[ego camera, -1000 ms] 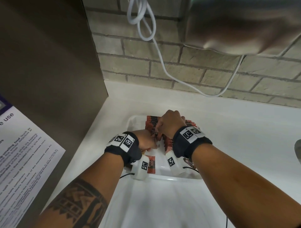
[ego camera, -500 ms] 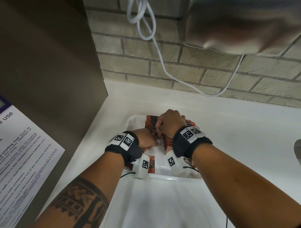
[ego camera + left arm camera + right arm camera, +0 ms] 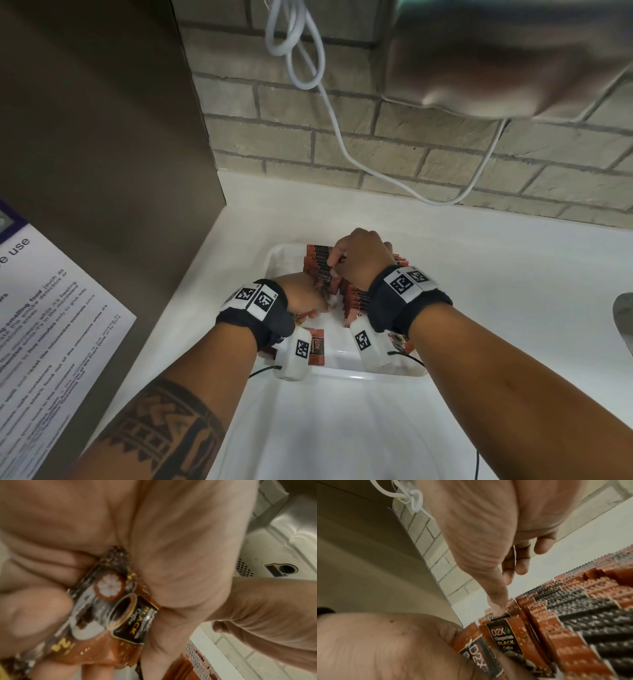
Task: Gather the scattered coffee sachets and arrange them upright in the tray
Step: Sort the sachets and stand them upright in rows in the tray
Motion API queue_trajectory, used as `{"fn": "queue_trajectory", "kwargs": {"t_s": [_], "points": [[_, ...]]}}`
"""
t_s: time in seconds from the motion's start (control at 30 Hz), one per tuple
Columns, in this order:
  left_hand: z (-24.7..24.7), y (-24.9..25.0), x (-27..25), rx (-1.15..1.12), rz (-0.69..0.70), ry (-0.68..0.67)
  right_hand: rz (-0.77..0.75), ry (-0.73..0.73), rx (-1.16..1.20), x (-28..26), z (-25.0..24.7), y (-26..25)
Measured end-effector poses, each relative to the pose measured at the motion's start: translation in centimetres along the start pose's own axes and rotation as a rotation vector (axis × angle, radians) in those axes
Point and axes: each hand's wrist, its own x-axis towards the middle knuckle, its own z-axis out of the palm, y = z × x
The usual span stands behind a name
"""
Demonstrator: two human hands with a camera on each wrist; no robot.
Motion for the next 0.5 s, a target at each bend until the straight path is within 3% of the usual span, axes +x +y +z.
{"fn": "queue_trajectory", "kwargs": {"t_s": [0.1,0.2,0.37,0.5], "points": [[-0.4,0.0,-0.5,-0.032,-0.009,-0.005,-0.012,-0.004,0.007,-0.4,-0.4,0.0],[-1.2,-0.9,-1.0,-0.254,0.002,-0.024,-0.045,0.028,0.081,-1.0,-0.9,-0.1],[-2.1,-2.2,-3.3,-0.851,0.206,-0.178,-0.125,-0.053,0.361,-3.0,-1.7,-0.1],[-2.2,-2.3,-4.9,-1.0,0.343,-0.237,-0.166,-0.026,0.495,-3.6,-2.4,0.0]]}}
